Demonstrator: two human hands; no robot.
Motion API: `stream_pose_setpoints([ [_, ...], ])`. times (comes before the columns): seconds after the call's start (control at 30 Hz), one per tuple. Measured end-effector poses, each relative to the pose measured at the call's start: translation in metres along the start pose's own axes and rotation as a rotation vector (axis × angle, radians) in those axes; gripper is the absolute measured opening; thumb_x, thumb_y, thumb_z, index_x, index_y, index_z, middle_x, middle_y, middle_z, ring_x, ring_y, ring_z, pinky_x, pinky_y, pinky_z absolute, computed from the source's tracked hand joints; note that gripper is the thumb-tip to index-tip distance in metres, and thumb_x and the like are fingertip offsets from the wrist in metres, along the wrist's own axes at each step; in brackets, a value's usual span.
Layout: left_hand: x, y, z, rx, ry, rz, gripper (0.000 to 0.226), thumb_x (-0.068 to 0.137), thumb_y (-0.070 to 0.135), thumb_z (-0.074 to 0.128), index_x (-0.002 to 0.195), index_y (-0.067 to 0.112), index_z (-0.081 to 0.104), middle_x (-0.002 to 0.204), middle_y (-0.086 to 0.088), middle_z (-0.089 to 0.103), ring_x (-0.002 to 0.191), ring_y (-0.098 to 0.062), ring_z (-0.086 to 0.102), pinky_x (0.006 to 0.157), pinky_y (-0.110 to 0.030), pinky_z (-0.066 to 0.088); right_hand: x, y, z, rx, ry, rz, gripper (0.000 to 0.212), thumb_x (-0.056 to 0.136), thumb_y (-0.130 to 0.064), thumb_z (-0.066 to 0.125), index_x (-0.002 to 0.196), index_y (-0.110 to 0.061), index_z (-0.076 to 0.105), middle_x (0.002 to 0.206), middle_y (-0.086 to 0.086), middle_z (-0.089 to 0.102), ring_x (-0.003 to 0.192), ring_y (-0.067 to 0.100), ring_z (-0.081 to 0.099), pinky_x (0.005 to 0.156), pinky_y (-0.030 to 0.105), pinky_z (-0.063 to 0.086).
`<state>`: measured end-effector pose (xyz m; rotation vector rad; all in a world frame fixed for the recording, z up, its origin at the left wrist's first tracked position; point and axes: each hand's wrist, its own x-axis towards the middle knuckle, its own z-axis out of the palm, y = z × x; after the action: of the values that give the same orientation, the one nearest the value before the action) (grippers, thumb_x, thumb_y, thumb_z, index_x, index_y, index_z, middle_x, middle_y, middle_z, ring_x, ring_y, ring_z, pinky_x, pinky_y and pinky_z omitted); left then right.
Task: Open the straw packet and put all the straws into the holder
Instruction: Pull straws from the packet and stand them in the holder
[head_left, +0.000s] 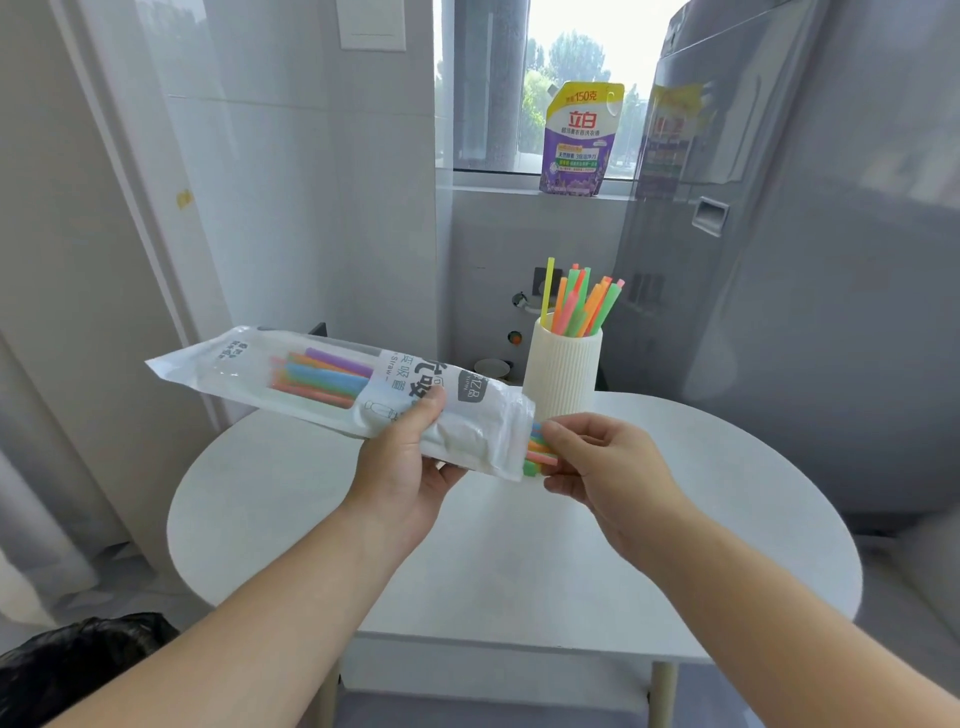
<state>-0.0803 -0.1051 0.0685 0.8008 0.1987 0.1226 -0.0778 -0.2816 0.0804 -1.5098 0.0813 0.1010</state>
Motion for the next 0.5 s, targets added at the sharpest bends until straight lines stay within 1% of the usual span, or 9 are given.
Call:
stream_pose_setpoints([
  [0.13, 0.002, -0.001, -0.004, 0.006, 0.038, 0.017, 0.038, 0.093, 0.015, 0.069, 0.131, 0.019, 0.065, 0.105, -0.001, 0.078, 0.085, -0.015, 0.077, 0.059, -0.031, 0.060, 0.002, 0.004, -0.006, 0.044, 0.049, 0.002, 0.012, 0.097, -0.012, 0.065, 0.091, -0.003, 0.070, 0.083, 0.015, 0.071, 0.064, 0.018, 0.064, 0.059, 0.026, 0.055],
  [0.23, 0.003, -0.002, -0.003, 0.007, 0.051, 0.018, 0.038, 0.093, 0.014, 0.070, 0.130, 0.020, 0.065, 0.106, -0.001, 0.078, 0.085, -0.016, 0.077, 0.059, -0.031, 0.060, 0.003, 0.007, -0.009, 0.041, 0.031, 0.006, 0.015, 0.096, -0.015, 0.065, 0.095, -0.001, 0.070, 0.080, 0.013, 0.069, 0.063, 0.017, 0.059, 0.060, 0.026, 0.052],
  [0.33, 0.004, -0.003, -0.004, 0.008, 0.062, 0.013, 0.040, 0.092, 0.013, 0.071, 0.131, 0.021, 0.064, 0.109, -0.002, 0.078, 0.085, -0.016, 0.078, 0.058, -0.032, 0.060, 0.003, 0.005, -0.013, -0.034, 0.003, -0.021, 0.013, 0.095, -0.013, 0.068, 0.094, 0.000, 0.071, 0.071, 0.009, 0.066, 0.059, 0.016, 0.055, 0.059, 0.026, 0.050],
  [0.4, 0.004, -0.002, -0.005, 0.004, 0.075, 0.007, 0.042, 0.092, 0.013, 0.071, 0.133, 0.020, 0.063, 0.112, -0.004, 0.077, 0.086, -0.018, 0.078, 0.058, -0.032, 0.060, 0.003, 0.001, -0.018, -0.083, 0.020, -0.064, 0.010, 0.094, -0.011, 0.068, 0.093, -0.001, 0.072, 0.073, 0.011, 0.068, 0.061, 0.016, 0.058, 0.062, 0.027, 0.053],
  [0.47, 0.005, -0.001, -0.007, -0.009, 0.084, -0.004, 0.038, 0.093, 0.012, 0.069, 0.130, 0.019, 0.064, 0.108, -0.004, 0.078, 0.084, -0.018, 0.078, 0.058, -0.032, 0.061, 0.003, -0.003, -0.023, -0.147, 0.053, -0.118, 0.008, 0.094, -0.010, 0.068, 0.092, -0.004, 0.073, 0.076, 0.014, 0.070, 0.061, 0.015, 0.061, 0.062, 0.026, 0.056],
  [0.5, 0.005, 0.000, -0.008, -0.015, 0.090, -0.009, 0.035, 0.094, 0.012, 0.069, 0.128, 0.018, 0.065, 0.105, -0.003, 0.078, 0.082, -0.017, 0.078, 0.058, -0.032, 0.061, 0.003, -0.005, -0.025, -0.195, 0.070, -0.146, 0.008, 0.094, -0.011, 0.068, 0.091, -0.006, 0.074, 0.076, 0.014, 0.071, 0.059, 0.014, 0.062, 0.060, 0.025, 0.057],
])
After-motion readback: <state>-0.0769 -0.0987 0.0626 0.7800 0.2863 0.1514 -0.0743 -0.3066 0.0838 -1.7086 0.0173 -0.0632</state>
